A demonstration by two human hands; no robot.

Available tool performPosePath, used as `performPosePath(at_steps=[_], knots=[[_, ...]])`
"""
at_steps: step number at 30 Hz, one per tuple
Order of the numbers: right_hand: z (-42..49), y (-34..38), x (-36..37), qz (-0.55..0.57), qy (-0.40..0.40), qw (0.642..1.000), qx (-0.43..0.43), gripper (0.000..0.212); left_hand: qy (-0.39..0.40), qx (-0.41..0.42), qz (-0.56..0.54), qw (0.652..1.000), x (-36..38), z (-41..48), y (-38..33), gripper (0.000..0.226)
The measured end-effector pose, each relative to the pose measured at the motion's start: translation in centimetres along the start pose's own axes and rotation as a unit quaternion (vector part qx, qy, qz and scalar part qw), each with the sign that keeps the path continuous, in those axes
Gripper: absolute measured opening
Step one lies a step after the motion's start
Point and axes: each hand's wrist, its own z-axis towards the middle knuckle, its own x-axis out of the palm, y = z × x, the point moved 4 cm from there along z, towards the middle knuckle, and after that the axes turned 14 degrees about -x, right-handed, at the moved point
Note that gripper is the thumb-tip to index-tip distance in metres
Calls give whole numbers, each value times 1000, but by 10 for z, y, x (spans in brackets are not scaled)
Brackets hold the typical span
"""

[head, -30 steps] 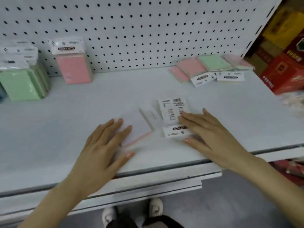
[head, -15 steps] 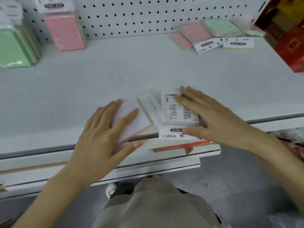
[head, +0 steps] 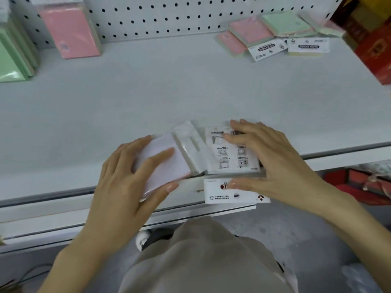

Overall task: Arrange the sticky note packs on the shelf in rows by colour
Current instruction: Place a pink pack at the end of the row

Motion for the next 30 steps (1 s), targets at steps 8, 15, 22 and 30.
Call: performPosePath(at_steps=[8,15,22,30], knots=[[6,-3,0,8,-68,998,9,70,10,-58,-121,991,-4,2,1,54],[8,-3,3,-27,-64,998,-3,79,-7,-68,-133,989,-4,5,1,51],[9,-2,6,-61,-103,993,0,73,-5,-72,-133,989,-3,6,2,47],[13,15,-12,190,-151,968,58,49,-8,-101,-285,953,-19,9,-5,36]])
